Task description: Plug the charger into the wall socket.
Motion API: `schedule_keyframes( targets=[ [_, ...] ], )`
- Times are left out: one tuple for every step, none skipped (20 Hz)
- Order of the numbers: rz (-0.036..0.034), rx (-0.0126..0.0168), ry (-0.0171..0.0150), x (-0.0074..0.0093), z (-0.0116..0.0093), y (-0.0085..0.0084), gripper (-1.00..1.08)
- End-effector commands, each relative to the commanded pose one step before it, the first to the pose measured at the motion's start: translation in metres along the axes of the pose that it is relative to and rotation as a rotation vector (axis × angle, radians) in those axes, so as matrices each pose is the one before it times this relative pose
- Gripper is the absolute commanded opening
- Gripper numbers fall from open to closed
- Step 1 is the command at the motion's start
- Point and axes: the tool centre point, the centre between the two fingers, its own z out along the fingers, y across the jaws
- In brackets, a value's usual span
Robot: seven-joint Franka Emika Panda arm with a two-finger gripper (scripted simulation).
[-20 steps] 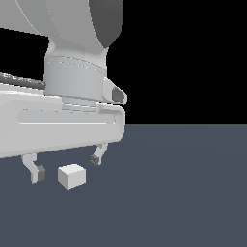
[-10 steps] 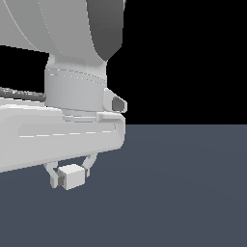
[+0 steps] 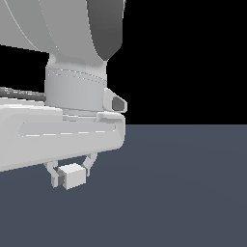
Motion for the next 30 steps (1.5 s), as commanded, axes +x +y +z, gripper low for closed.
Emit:
schedule_keyframes(
  targets=[
    [0.01192, -0.00225, 0.00094, 0.00219, -0.00232, 0.00253, -1.00],
    [0.00934, -0.00138, 0.00024, 0.00147, -0.00164, 0.00183, -1.00],
    [0.01132, -0.00169, 0.00028, 0.00179, -0.00199, 0.00222, -1.00],
    [0.01329, -0.00200, 0.00031, 0.00209, -0.00233, 0.00262, -1.00],
    [0.01519, -0.00230, 0.00034, 0.00238, -0.00266, 0.00300, -1.00],
    [0.01706, -0.00261, 0.00036, 0.00265, -0.00298, 0.00340, -1.00],
    [0.01885, -0.00292, 0.00036, 0.00292, -0.00329, 0.00377, -1.00],
    [0.02058, -0.00323, 0.00036, 0.00318, -0.00358, 0.00414, -1.00],
    [0.02225, -0.00354, 0.00034, 0.00341, -0.00386, 0.00451, -1.00],
    [0.02386, -0.00386, 0.00031, 0.00363, -0.00412, 0.00488, -1.00],
    [0.02539, -0.00417, 0.00026, 0.00384, -0.00437, 0.00523, -1.00],
    [0.02691, -0.00449, 0.00021, 0.00403, -0.00461, 0.00559, -1.00],
    [0.02826, -0.00480, 0.00015, 0.00420, -0.00481, 0.00592, -1.00],
    [0.02709, -0.00467, 0.00007, 0.00400, -0.00459, 0.00572, -1.00],
    [0.02507, -0.00440, -0.00001, 0.00367, -0.00421, 0.00534, -1.00],
    [0.02312, -0.00412, -0.00009, 0.00336, -0.00384, 0.00497, -1.00],
    [0.02126, -0.00383, -0.00015, 0.00306, -0.00350, 0.00462, -1.00],
    [0.01948, -0.00355, -0.00018, 0.00279, -0.00318, 0.00426, -1.00],
    [0.01771, -0.00325, -0.00019, 0.00252, -0.00288, 0.00389, -1.00],
    [0.01597, -0.00296, -0.00020, 0.00226, -0.00258, 0.00353, -1.00],
    [0.01421, -0.00265, -0.00021, 0.00201, -0.00228, 0.00315, -1.00],
    [0.01247, -0.00235, -0.00021, 0.00174, -0.00198, 0.00280, -1.00],
    [0.01070, -0.00203, -0.00022, 0.00148, -0.00167, 0.00242, -1.00],
    [0.00897, -0.00172, -0.00024, 0.00122, -0.00137, 0.00206, -1.00],
    [0.00726, -0.00141, -0.00025, 0.00095, -0.00107, 0.00172, -1.00],
    [0.00550, -0.00109, -0.00025, 0.00070, -0.00077, 0.00133, -1.00],
    [0.00382, -0.00077, -0.00023, 0.00045, -0.00049, 0.00097, -1.00],
    [0.00223, -0.00047, -0.00019, 0.00022, -0.00025, 0.00062, -1.00],
    [0.00067, -0.00014, -0.00007, 0.00006, -0.00006, 0.00020, -1.00],
    [0.00000, 0.00000, 0.00000, 0.00000, 0.00000, 0.00000, -1.00]
  ],
)
